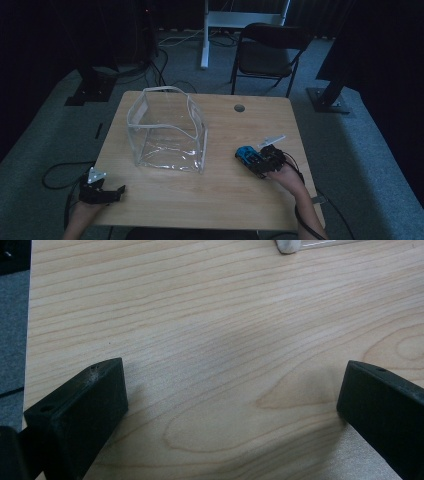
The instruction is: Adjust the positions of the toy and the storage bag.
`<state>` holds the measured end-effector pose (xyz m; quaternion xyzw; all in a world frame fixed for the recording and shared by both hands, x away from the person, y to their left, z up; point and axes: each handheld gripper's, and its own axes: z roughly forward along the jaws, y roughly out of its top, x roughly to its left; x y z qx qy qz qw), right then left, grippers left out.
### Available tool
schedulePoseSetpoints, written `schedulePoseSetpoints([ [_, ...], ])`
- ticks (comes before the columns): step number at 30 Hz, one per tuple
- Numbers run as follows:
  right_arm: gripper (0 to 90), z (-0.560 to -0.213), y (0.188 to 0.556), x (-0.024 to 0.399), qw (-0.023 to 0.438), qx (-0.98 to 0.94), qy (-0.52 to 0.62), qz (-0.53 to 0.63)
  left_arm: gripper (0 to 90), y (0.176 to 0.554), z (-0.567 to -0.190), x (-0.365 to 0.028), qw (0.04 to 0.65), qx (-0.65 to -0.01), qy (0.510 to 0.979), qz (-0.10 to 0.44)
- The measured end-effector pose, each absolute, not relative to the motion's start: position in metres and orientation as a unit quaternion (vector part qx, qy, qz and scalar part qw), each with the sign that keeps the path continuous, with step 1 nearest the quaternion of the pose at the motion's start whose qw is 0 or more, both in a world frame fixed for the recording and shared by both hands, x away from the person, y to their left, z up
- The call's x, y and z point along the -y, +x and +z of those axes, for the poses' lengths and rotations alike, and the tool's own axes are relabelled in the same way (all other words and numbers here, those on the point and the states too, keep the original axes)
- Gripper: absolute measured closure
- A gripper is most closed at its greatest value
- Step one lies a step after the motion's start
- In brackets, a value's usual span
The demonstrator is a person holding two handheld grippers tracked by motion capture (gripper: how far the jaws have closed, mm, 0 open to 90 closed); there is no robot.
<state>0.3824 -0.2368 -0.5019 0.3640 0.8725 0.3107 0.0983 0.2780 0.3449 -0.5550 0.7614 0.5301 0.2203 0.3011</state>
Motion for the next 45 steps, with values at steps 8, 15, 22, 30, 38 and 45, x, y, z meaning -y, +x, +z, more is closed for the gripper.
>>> schedulePoseSetpoints([
  [8,26.4,-0.501,0.347,0.258,0.090,-0.876,0.358,0.311,0.3,0.278,-0.555,-0.345,0.301,-0.530,0.761,0.220],
  [15,26.4,-0.508,0.321,0.266,0.090,-0.876,0.358,0.310,0.4,0.278,-0.555,-0.345,0.301,-0.530,0.761,0.220],
  [22,26.4,-0.520,0.293,0.270,0.065,-0.885,0.355,0.296,0.4,0.278,-0.555,-0.345,0.301,-0.531,0.761,0.221],
  [30,26.4,-0.522,0.271,0.280,0.054,-0.883,0.356,0.303,0.3,0.278,-0.555,-0.345,0.301,-0.531,0.761,0.221],
  [38,26.4,-0.530,0.266,0.283,0.062,-0.884,0.356,0.296,0.3,0.278,-0.555,-0.345,0.300,-0.530,0.761,0.220],
  [45,26.1,-0.536,0.256,0.282,0.087,-0.890,0.344,0.285,0.3,0.278,-0.555,-0.345,0.300,-0.532,0.761,0.221],
])
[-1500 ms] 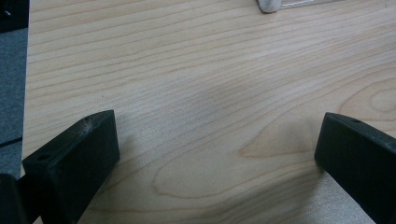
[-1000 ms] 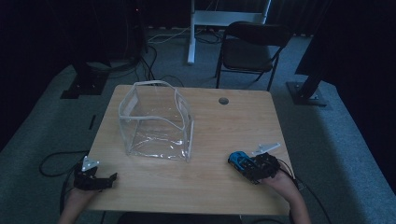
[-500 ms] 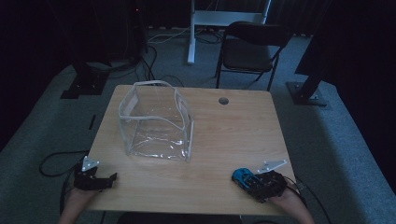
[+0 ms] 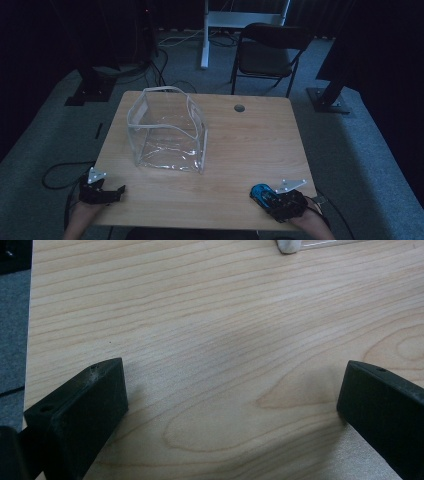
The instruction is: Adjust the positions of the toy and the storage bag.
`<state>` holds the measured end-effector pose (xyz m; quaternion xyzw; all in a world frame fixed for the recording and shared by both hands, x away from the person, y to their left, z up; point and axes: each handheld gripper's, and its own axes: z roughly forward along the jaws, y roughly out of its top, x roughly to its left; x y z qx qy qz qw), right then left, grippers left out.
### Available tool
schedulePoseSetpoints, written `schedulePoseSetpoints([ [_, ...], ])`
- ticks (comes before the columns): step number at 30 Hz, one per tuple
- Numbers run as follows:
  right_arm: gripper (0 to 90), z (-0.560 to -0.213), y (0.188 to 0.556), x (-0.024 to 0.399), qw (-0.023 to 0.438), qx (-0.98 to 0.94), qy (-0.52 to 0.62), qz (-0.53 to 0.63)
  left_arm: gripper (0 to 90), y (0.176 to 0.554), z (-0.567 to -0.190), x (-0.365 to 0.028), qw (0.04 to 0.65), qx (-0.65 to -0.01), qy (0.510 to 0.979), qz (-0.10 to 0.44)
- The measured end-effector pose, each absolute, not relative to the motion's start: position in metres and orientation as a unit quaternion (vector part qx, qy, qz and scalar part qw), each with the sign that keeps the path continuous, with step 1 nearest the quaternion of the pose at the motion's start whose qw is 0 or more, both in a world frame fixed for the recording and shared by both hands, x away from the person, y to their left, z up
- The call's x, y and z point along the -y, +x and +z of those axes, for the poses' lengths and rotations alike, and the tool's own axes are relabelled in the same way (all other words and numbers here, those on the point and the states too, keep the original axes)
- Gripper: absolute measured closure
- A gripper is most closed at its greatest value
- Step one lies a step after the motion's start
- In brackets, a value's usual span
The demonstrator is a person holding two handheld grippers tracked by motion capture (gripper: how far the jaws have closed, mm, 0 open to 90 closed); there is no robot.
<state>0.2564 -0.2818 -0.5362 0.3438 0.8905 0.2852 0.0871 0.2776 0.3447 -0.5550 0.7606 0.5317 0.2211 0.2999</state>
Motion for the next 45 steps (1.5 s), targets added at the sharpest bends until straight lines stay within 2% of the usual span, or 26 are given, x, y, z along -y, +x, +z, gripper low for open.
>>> schedulePoseSetpoints([
  [19,22.9,-0.533,0.253,0.284,0.079,-0.896,0.349,0.264,0.3,0.278,-0.555,-0.345,0.300,-0.528,0.763,0.220],
  [25,23.3,-0.516,0.254,0.291,0.059,-0.880,0.356,0.308,1.3,0.277,-0.554,-0.346,0.300,-0.525,0.766,0.218],
  [33,20.7,-0.501,0.265,0.294,0.073,-0.858,0.383,0.334,1.3,0.277,-0.550,-0.341,0.308,-0.518,0.767,0.220],
  [42,20.8,-0.485,0.285,0.270,0.078,-0.853,0.371,0.358,1.3,0.282,-0.538,-0.336,0.350,-0.510,0.754,0.221],
  [43,20.7,-0.476,0.299,0.248,0.082,-0.862,0.347,0.362,1.3,0.285,-0.534,-0.333,0.356,-0.505,0.755,0.221],
  [45,20.8,-0.473,0.303,0.242,0.082,-0.862,0.342,0.365,1.3,0.288,-0.532,-0.331,0.363,-0.504,0.752,0.222],
])
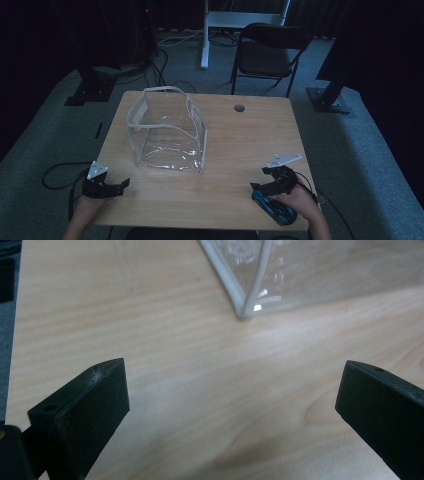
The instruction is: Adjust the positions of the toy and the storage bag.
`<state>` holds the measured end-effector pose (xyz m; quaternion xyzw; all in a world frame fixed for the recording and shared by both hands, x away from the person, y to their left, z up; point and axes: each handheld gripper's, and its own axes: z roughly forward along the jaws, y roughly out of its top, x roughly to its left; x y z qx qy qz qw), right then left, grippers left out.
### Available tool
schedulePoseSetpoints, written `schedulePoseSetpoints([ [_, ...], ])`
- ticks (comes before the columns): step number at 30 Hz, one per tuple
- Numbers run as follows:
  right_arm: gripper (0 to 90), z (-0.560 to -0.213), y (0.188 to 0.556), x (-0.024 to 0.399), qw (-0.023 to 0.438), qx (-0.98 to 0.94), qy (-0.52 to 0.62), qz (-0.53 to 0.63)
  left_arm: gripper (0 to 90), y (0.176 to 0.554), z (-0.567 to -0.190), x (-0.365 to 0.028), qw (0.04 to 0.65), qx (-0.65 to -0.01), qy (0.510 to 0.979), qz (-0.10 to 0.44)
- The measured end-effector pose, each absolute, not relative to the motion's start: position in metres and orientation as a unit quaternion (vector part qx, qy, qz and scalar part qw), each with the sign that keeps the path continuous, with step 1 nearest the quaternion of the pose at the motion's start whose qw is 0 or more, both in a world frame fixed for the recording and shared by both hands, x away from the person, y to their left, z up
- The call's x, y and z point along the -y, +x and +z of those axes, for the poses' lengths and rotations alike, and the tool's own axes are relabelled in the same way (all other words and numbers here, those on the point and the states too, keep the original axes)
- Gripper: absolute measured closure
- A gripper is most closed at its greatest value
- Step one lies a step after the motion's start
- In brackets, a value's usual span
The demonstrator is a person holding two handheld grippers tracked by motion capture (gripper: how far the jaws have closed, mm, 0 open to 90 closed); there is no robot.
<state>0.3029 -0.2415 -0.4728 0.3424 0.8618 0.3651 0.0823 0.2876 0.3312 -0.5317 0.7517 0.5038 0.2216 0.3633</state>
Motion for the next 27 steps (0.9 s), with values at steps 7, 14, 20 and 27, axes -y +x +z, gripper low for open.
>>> schedulePoseSetpoints([
  [7,20.8,-0.444,0.327,0.198,0.092,-0.847,0.320,0.414,1.3,0.299,-0.526,-0.326,0.379,-0.506,0.742,0.224],
  [14,21.3,-0.422,0.337,0.166,0.103,-0.831,0.306,0.452,1.3,0.317,-0.526,-0.317,0.378,-0.502,0.746,0.221],
  [20,22.5,-0.409,0.351,0.130,0.096,-0.830,0.289,0.468,2.6,0.333,-0.529,-0.309,0.378,-0.499,0.750,0.215],
  [27,22.5,-0.408,0.360,0.110,0.083,-0.832,0.279,0.473,6.6,0.340,-0.525,-0.301,0.402,-0.486,0.746,0.214],
])
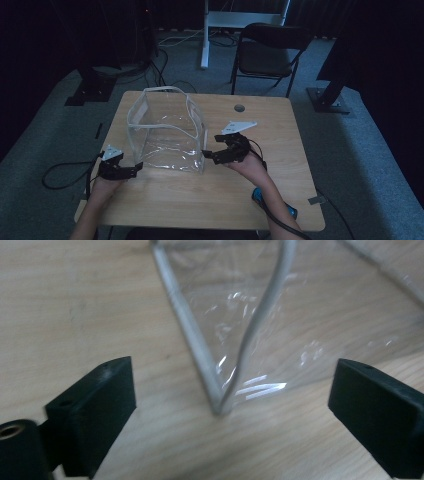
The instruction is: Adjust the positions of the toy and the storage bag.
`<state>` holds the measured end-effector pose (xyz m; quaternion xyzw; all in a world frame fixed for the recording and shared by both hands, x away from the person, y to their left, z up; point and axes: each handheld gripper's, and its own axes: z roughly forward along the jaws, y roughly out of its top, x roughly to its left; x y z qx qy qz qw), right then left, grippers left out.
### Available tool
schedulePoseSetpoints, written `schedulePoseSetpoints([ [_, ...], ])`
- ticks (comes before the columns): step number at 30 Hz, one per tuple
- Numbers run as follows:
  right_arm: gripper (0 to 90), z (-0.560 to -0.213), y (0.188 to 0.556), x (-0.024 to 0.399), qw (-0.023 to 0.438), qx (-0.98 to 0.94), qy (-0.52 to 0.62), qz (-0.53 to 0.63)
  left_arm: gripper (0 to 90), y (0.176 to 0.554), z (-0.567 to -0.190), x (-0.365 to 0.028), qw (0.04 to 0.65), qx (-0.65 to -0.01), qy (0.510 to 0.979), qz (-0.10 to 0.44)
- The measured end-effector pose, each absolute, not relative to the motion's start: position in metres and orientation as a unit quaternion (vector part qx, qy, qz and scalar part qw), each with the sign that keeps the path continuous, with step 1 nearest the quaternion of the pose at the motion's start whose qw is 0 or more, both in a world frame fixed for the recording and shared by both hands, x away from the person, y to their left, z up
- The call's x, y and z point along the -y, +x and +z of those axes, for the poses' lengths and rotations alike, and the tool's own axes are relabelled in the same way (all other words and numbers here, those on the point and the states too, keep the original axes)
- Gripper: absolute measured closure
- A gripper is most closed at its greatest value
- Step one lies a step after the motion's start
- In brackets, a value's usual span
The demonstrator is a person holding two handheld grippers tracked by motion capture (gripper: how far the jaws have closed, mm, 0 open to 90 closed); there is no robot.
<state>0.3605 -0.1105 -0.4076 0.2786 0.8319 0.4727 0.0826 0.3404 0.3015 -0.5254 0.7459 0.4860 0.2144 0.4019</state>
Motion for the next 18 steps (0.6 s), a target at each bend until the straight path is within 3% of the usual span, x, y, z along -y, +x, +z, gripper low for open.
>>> schedulePoseSetpoints([
  [1,22.5,-0.407,0.363,0.107,0.083,-0.831,0.278,0.474,6.6,0.341,-0.522,-0.299,0.412,-0.477,0.745,0.218],
  [2,23.0,-0.407,0.369,0.099,0.074,-0.829,0.278,0.480,12.6,0.341,-0.519,-0.298,0.423,-0.472,0.741,0.221],
  [7,25.1,-0.406,0.377,0.090,0.059,-0.829,0.273,0.485,15.7,0.346,-0.516,-0.294,0.429,-0.462,0.745,0.216],
  [10,27.1,-0.405,0.379,0.084,0.055,-0.830,0.268,0.486,23.8,0.346,-0.516,-0.292,0.438,-0.458,0.743,0.215],
  [18,39.8,-0.401,0.386,0.075,0.048,-0.828,0.269,0.489,40.7,0.346,-0.515,-0.291,0.455,-0.453,0.728,0.241],
])
